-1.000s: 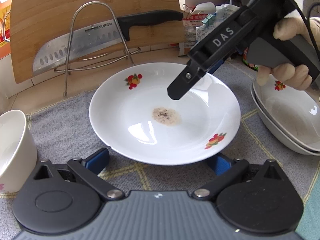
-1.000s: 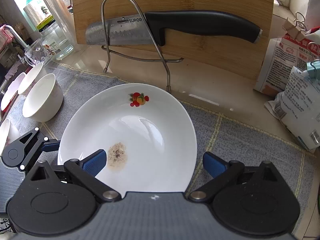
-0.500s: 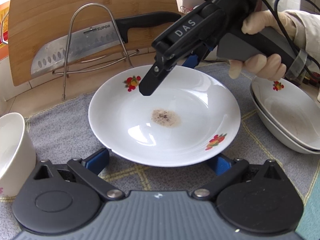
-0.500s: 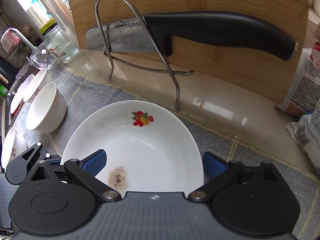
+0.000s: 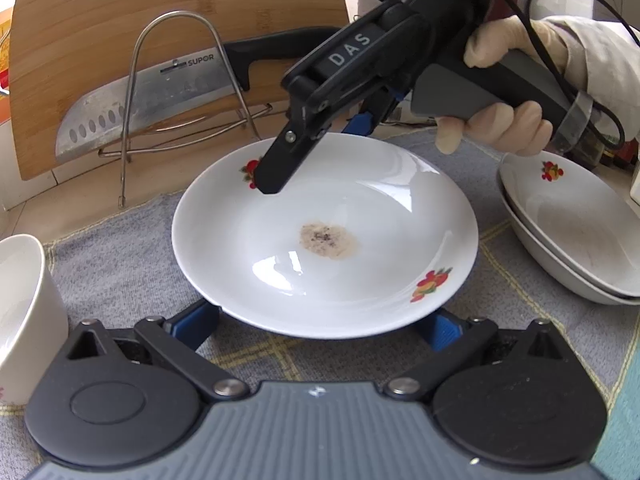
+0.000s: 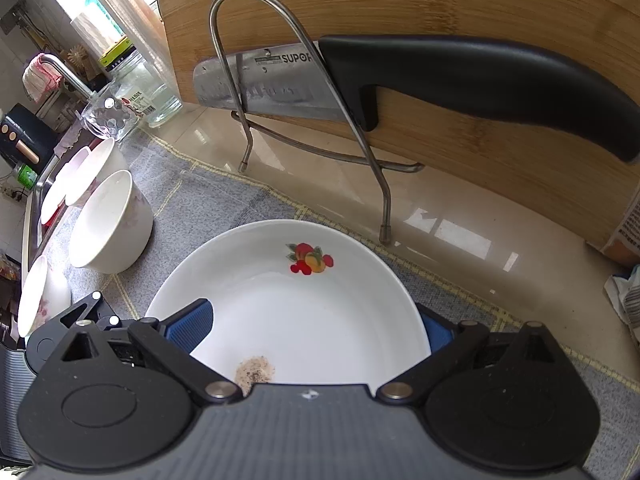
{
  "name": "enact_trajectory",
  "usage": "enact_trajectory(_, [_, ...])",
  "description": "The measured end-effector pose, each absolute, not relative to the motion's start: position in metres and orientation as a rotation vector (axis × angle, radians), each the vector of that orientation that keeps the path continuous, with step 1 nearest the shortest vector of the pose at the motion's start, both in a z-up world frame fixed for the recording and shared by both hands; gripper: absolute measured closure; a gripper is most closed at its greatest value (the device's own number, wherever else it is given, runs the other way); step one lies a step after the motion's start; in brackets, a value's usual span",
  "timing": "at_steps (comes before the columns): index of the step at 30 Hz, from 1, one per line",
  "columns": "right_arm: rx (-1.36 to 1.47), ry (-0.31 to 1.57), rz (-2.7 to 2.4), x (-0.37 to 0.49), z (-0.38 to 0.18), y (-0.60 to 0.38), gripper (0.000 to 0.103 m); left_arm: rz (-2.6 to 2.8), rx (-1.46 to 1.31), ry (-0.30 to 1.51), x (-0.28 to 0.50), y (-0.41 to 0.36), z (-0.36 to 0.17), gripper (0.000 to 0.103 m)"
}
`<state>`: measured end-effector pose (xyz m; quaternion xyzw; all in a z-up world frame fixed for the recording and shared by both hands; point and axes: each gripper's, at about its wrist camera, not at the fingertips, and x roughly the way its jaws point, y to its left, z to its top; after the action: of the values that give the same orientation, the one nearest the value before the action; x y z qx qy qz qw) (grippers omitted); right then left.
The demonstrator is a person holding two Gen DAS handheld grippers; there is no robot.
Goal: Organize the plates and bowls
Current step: 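Lift the stained plate with the right gripper and carry it toward the stack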
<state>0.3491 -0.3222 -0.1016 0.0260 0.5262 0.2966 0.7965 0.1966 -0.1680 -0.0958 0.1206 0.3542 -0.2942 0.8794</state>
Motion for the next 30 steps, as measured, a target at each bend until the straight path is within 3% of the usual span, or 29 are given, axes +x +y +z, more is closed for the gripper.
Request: enact_trajectory(30, [0.083, 1.149, 0.669, 0.339, -0.1, -0.32, 0.0, -0.605, 0.319, 0.732, 0.196, -0.17, -0.087, 0.001])
